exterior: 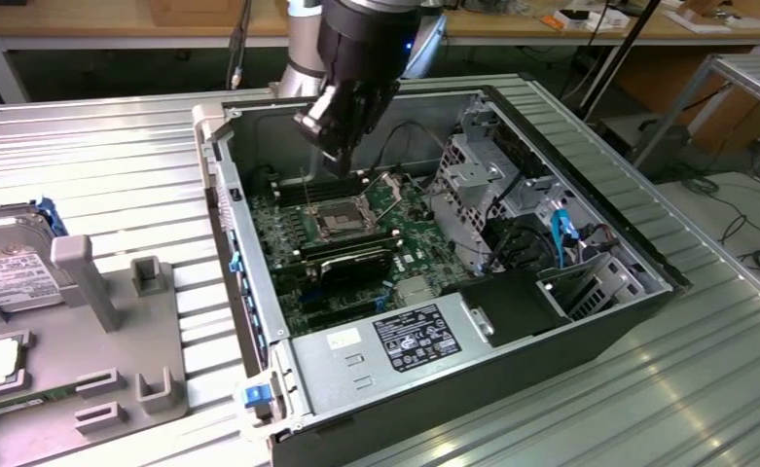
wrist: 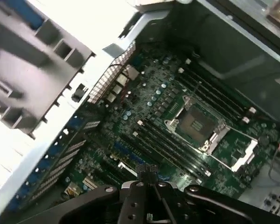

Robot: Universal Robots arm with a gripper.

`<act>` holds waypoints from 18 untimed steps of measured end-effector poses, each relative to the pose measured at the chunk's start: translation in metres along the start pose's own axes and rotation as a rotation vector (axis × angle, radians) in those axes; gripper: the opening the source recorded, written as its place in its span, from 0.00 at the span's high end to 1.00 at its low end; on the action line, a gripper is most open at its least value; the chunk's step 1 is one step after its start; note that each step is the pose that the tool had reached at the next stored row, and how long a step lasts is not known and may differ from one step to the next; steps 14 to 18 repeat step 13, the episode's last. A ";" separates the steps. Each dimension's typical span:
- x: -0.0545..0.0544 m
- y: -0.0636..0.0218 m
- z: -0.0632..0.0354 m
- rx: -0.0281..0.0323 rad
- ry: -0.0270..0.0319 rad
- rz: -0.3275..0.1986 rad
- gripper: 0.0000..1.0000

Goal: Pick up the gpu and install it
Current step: 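Press down on the gpu until it lock into place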

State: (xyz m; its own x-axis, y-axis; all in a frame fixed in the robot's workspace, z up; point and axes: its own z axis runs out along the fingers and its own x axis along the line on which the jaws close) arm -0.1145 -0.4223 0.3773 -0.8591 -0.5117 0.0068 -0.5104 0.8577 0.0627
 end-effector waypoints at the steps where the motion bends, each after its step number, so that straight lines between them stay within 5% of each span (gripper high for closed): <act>1: 0.000 0.0025 -0.0015 0.0034 -0.0054 0.059 0.89; 6: -0.003 0.0139 -0.0081 0.0165 -0.0329 0.338 0.89; 12: -0.005 0.0228 -0.0133 0.0224 -0.0569 0.558 0.89; 18: -0.005 0.0240 -0.0140 0.0229 -0.0604 0.588 0.89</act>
